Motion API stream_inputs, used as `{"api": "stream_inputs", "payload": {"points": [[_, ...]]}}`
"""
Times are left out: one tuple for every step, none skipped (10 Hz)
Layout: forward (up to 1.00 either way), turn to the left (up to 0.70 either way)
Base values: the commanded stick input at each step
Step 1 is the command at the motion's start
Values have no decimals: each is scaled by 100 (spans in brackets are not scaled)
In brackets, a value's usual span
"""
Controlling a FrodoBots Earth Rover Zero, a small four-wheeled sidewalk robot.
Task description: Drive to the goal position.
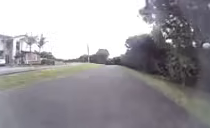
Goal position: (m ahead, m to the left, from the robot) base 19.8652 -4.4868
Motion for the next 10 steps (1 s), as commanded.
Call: {"api": "stream_inputs", "payload": {"points": [[100,0],[100,0],[100,0],[100,0],[100,0],[100,0],[100,0],[100,0],[100,0],[100,0]]}}
